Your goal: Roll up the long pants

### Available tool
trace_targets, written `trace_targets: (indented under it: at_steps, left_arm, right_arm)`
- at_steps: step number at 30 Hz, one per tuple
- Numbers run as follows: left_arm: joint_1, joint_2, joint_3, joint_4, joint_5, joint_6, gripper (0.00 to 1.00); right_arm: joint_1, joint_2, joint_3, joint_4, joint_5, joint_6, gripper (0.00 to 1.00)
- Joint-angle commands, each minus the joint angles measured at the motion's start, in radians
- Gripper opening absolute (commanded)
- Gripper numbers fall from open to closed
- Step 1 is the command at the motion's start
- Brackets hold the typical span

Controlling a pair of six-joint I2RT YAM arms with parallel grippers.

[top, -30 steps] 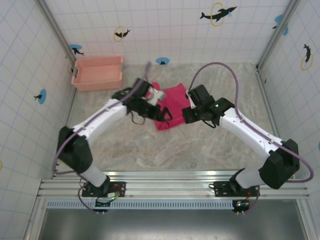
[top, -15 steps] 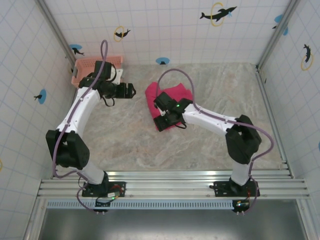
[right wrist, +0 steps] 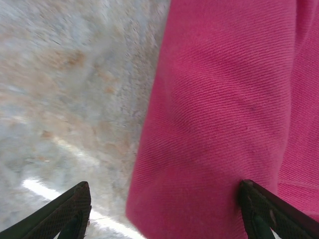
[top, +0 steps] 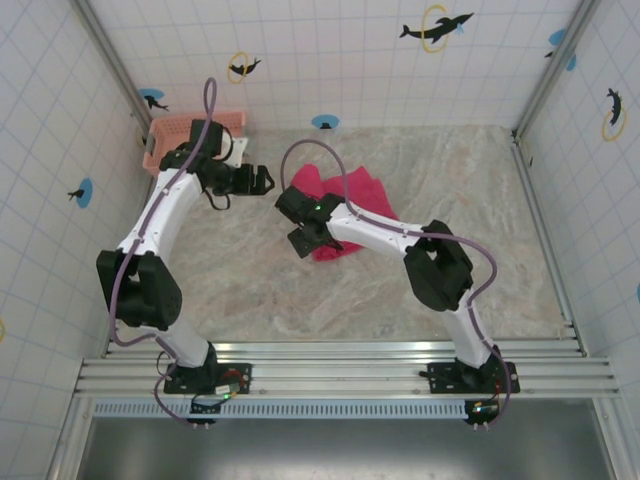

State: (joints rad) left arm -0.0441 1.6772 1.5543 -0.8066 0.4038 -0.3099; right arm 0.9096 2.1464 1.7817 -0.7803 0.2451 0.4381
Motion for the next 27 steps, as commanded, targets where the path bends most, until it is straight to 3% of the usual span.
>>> trace_targets:
  at_steps: [1, 13, 19, 23, 27]
  left_arm:
    - [0.008, 0.022, 0.016, -0.017, 0.035, 0.028, 0.97]
    - [0.011, 0.038, -0.019, -0.01, 0.091, 0.029, 0.97]
    - [0.01, 0.041, -0.013, -0.021, 0.103, 0.035, 0.97]
    - [0.01, 0.045, -0.01, -0.029, 0.113, 0.039, 0.97]
    - [0.01, 0.044, -0.016, -0.033, 0.114, 0.043, 0.97]
  right_arm:
    - [0.01, 0.068, 0.061, -0.065, 0.058, -0.013, 0.8]
    - [0.025, 0.249, 0.119, -0.172, 0.284, -0.047, 0.77]
    - [0.003, 0.244, 0.074, -0.129, 0.259, -0.079, 0.4]
    - [-0.014, 0.193, 0.009, -0.075, 0.161, -0.114, 0.28]
    - [-0.083, 0.034, -0.179, 0.098, -0.129, -0.069, 0.21]
